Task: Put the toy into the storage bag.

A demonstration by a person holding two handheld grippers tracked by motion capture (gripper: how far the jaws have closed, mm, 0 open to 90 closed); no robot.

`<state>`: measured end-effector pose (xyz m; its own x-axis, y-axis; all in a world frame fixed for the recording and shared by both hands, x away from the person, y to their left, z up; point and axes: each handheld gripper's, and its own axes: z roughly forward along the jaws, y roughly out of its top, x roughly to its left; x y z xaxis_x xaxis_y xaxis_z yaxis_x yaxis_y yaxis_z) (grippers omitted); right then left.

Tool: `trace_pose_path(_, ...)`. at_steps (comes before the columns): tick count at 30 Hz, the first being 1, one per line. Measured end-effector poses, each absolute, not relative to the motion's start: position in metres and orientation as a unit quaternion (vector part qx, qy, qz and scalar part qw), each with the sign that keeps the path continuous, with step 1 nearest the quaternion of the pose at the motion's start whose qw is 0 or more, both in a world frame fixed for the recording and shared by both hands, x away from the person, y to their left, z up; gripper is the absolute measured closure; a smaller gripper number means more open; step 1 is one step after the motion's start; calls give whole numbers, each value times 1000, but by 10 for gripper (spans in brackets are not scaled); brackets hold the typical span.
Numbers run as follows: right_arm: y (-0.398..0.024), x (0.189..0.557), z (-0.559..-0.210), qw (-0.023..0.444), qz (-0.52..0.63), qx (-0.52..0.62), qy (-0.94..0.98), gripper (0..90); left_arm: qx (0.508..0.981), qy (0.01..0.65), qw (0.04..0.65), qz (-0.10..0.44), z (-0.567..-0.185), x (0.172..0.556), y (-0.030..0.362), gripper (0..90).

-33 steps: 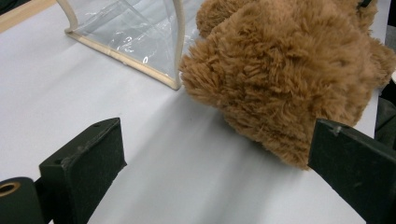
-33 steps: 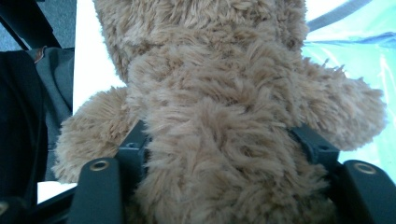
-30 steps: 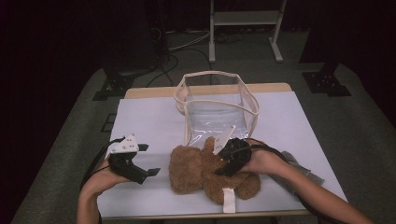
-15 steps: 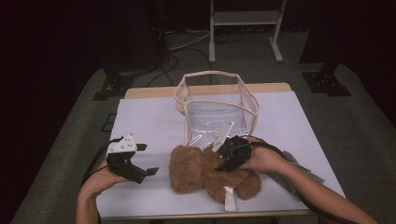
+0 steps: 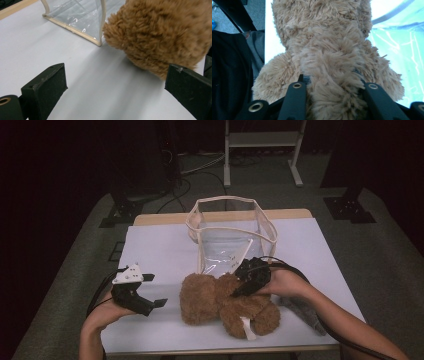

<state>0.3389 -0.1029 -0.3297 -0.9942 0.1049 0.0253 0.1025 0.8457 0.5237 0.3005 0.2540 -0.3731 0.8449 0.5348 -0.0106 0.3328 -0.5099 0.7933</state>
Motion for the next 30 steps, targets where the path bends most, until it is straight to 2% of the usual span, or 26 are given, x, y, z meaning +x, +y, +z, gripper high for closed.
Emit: trace_pose_path(30,-109,337,-278,12,301,55,952,716,851,266,434,129,-369,297,271,28)
